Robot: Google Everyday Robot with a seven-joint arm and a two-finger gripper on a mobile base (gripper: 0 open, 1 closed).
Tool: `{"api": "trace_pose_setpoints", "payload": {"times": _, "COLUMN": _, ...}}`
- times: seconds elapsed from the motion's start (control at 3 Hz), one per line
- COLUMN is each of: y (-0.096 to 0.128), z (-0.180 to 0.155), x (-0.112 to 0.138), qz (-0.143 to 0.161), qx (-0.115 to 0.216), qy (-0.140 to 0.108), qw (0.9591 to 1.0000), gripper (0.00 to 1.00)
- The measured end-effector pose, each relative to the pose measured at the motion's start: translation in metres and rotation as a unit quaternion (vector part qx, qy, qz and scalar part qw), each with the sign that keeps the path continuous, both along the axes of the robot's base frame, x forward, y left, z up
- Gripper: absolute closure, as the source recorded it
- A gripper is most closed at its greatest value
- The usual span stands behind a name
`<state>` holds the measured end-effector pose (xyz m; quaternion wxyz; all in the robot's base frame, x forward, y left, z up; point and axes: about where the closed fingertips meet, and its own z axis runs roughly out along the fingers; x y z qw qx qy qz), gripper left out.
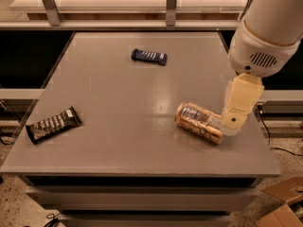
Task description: Move orange can near rxbar blueberry
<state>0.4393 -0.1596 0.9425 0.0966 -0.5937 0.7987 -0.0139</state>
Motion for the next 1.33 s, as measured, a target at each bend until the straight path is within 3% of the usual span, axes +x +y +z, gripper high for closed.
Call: {"api": "trace_pose_setpoints", "payload": {"times": 1.33, "y": 0.025, "z": -0.045, "x": -0.003, "qz": 0.005, "qx": 0.02, "qy": 0.015, "qw": 0.9997, "gripper": 0.0}}
